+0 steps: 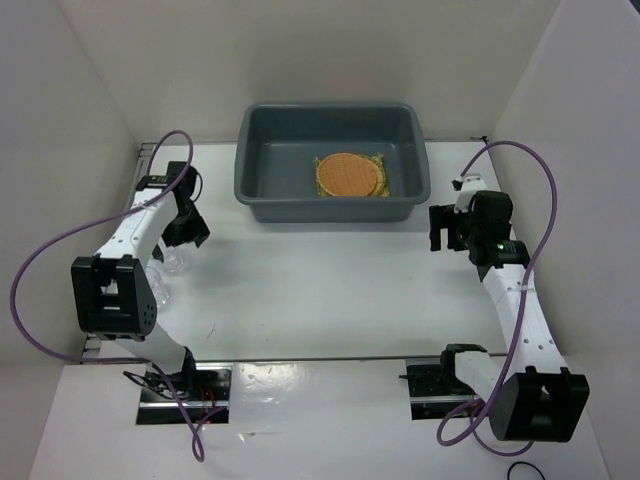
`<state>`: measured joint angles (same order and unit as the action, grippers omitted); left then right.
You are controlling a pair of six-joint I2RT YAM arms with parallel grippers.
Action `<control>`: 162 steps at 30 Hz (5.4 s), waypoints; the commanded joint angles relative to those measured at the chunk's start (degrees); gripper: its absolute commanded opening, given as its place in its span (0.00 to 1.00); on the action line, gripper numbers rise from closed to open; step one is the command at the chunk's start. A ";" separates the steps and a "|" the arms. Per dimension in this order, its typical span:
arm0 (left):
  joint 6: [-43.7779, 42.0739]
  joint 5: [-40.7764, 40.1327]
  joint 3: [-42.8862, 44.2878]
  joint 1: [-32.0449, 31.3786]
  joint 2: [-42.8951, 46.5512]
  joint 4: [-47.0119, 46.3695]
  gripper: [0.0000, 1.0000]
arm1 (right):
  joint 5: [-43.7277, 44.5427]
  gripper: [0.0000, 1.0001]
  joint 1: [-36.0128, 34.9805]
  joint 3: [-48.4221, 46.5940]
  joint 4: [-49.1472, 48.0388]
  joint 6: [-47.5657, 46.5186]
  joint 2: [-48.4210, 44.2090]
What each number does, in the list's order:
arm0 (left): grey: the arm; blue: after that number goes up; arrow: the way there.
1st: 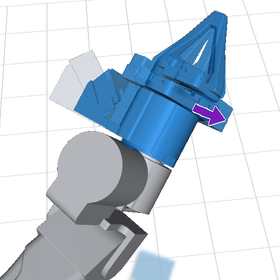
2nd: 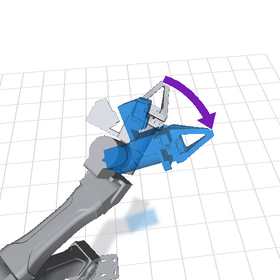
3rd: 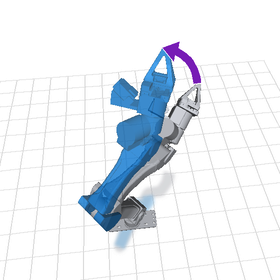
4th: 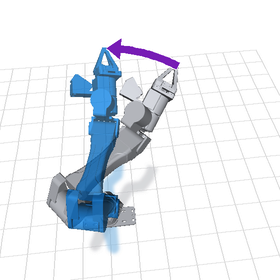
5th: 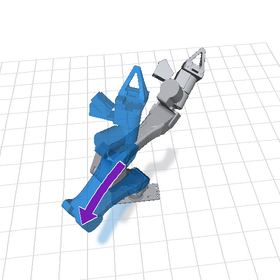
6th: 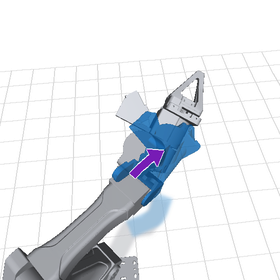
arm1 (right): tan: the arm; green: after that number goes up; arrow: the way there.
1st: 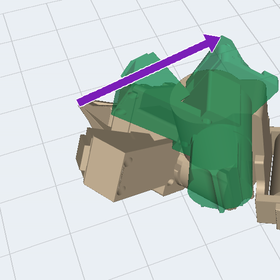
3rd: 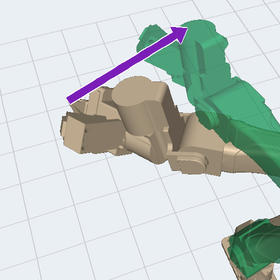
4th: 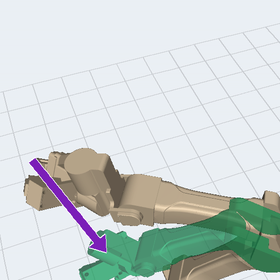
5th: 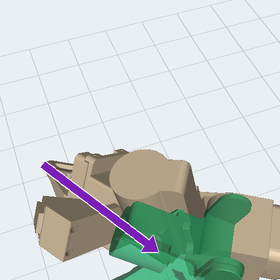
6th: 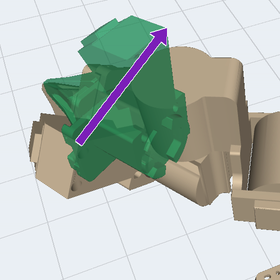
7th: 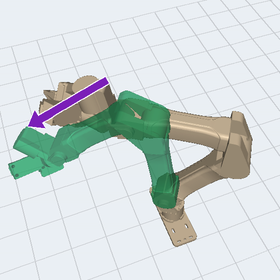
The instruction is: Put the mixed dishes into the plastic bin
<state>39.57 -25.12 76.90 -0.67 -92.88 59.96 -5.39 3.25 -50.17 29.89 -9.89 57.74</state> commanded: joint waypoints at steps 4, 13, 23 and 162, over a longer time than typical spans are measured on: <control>-3.79 3.41 -5.62 4.96 5.78 -8.36 1.00 | -0.33 0.98 -0.61 0.34 -3.08 0.49 -1.22; -8.89 7.54 -9.58 8.40 3.07 -15.66 1.00 | -0.33 0.98 -0.61 0.34 -3.08 0.49 -1.22; -8.38 11.23 -1.24 8.93 0.86 -11.90 0.99 | -0.33 0.98 0.45 0.34 -3.08 0.49 -1.22; 0.07 16.42 -13.98 24.40 2.62 -20.86 0.00 | -1.91 0.98 -1.14 0.34 -3.61 -0.04 3.09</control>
<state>40.47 -11.16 60.18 23.44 -88.53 40.73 -6.92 2.74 -50.09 29.17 -9.91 60.71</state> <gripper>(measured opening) 0.050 0.975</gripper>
